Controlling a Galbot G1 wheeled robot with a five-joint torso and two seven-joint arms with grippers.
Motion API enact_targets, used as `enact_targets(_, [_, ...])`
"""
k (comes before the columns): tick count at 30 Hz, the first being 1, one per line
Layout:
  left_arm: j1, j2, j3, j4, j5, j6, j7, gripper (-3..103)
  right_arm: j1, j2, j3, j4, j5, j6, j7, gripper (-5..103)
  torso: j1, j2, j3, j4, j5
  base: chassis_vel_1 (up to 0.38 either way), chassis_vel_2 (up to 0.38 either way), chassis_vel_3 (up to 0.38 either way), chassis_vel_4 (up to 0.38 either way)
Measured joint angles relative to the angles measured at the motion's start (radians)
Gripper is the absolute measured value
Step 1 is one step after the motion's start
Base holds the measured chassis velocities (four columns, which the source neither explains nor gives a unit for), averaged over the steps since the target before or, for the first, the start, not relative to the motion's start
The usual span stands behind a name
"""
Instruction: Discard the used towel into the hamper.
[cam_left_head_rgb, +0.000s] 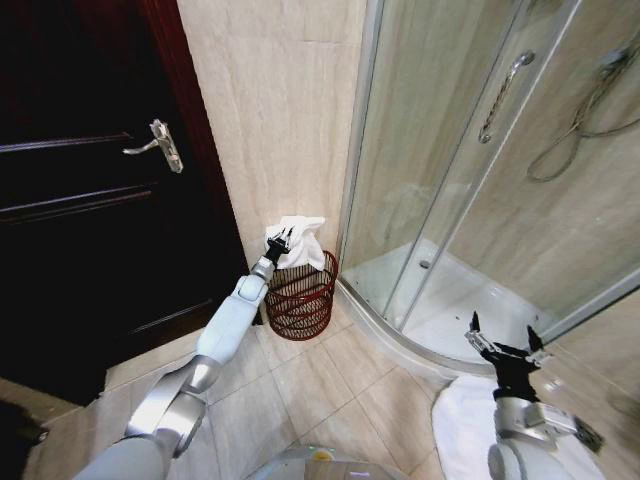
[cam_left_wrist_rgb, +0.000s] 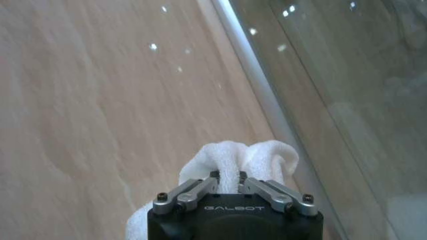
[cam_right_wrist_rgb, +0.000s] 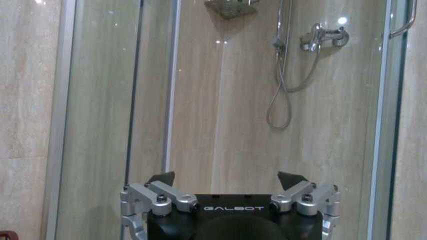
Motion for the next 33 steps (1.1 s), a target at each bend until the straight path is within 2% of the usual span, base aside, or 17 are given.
enact_targets(2, [0.009, -0.004, 0.008, 0.014, 0.022, 0.014, -0.016, 11, 0.003, 0.000, 0.000, 0.000, 0.001, -0.003, 0.000, 100, 0.000, 0.000, 0.000, 0.0000, 0.0003, 0.000, 0.000, 0.000, 0.000])
enact_targets(7, [0.019, -0.004, 0.024, 0.013, 0.016, 0.056, -0.024, 22, 0.009, 0.000, 0.003, 0.001, 0.009, -0.013, 0.001, 100, 0.000, 0.000, 0.000, 0.0001, 0.0000, 0.000, 0.000, 0.000, 0.000])
enact_targets(10, [0.025, 0.004, 0.029, -0.016, -0.001, 0.106, 0.011, 38, 0.015, 0.000, 0.005, 0.001, 0.013, -0.019, 0.002, 100, 0.000, 0.000, 0.000, 0.0000, 0.0002, 0.000, 0.000, 0.000, 0.000])
enact_targets(11, [0.025, 0.004, 0.029, -0.016, -0.001, 0.106, 0.011, 38, 0.015, 0.000, 0.005, 0.001, 0.013, -0.019, 0.002, 100, 0.000, 0.000, 0.000, 0.0000, 0.0002, 0.000, 0.000, 0.000, 0.000])
enact_targets(13, [0.028, 0.016, 0.038, -0.050, -0.016, 0.164, 0.039, 49, 0.017, 0.000, 0.005, 0.002, 0.015, -0.020, 0.002, 100, 0.000, 0.000, 0.000, 0.0000, 0.0003, 0.000, 0.000, 0.000, 0.000])
enact_targets(16, [0.026, 0.022, 0.048, -0.063, -0.032, 0.196, 0.045, 59, 0.020, 0.000, 0.006, 0.000, 0.019, -0.020, 0.002, 100, 0.000, 0.000, 0.000, 0.0001, 0.0002, 0.000, 0.000, 0.000, 0.000])
enact_targets(17, [0.022, 0.022, 0.050, -0.063, -0.035, 0.202, 0.046, 65, 0.021, 0.000, 0.007, -0.002, 0.021, -0.021, 0.002, 100, 0.000, 0.000, 0.000, 0.0000, 0.0002, 0.000, 0.000, 0.000, 0.000])
enact_targets(19, [0.021, 0.022, 0.051, -0.063, -0.035, 0.204, 0.046, 65, 0.022, 0.000, 0.007, -0.002, 0.023, -0.021, 0.003, 100, 0.000, 0.000, 0.000, 0.0000, 0.0002, 0.000, 0.000, 0.000, 0.000])
enact_targets(21, [0.020, 0.025, 0.052, -0.078, -0.041, 0.215, 0.048, 81, 0.023, 0.000, 0.011, -0.005, 0.032, -0.023, 0.003, 100, 0.000, 0.000, 0.000, -0.0001, 0.0002, 0.000, 0.000, 0.000, 0.000])
enact_targets(23, [0.026, 0.028, 0.052, -0.093, -0.048, 0.221, 0.047, 81, 0.022, 0.000, 0.013, -0.006, 0.036, -0.023, 0.003, 100, 0.000, 0.000, 0.000, -0.0001, 0.0003, 0.000, 0.000, 0.000, 0.000])
enact_targets(24, [0.042, 0.034, 0.051, -0.122, -0.064, 0.230, 0.045, 92, 0.022, 0.000, 0.015, -0.006, 0.041, -0.025, 0.003, 100, 0.000, 0.000, 0.000, -0.0001, 0.0003, 0.000, 0.000, 0.000, 0.000])
enact_targets(26, [0.065, 0.040, 0.044, -0.164, -0.084, 0.248, 0.042, 92, 0.022, 0.000, 0.015, -0.005, 0.045, -0.029, 0.003, 100, 0.000, 0.000, 0.000, -0.0002, 0.0001, 0.000, 0.000, 0.000, 0.000])
enact_targets(28, [0.132, 0.062, 0.009, -0.285, -0.157, 0.312, 0.028, 99, 0.022, 0.000, 0.014, 0.012, 0.060, -0.049, 0.002, 100, 0.000, 0.000, 0.000, -0.0004, 0.0002, 0.000, 0.000, 0.000, 0.000])
enact_targets(29, [0.186, 0.076, -0.026, -0.370, -0.207, 0.363, 0.013, 100, 0.023, 0.000, 0.012, 0.026, 0.076, -0.068, 0.000, 100, 0.000, 0.000, 0.000, -0.0004, 0.0002, 0.000, 0.000, 0.000, 0.000])
enact_targets(30, [0.186, 0.076, -0.026, -0.370, -0.207, 0.363, 0.013, 100, 0.023, 0.000, 0.012, 0.026, 0.076, -0.068, 0.000, 100, 0.000, 0.000, 0.000, -0.0004, 0.0002, 0.000, 0.000, 0.000, 0.000])
enact_targets(32, [0.298, 0.104, -0.109, -0.530, -0.309, 0.455, -0.016, 100, 0.031, -0.003, 0.006, 0.052, 0.116, -0.117, -0.005, 100, 0.000, 0.000, 0.000, 0.0002, 0.0001, 0.000, 0.000, 0.000, 0.000])
enact_targets(33, [0.298, 0.104, -0.109, -0.530, -0.309, 0.455, -0.016, 100, 0.031, -0.003, 0.006, 0.052, 0.116, -0.117, -0.005, 100, 0.000, 0.000, 0.000, 0.0002, 0.0001, 0.000, 0.000, 0.000, 0.000])
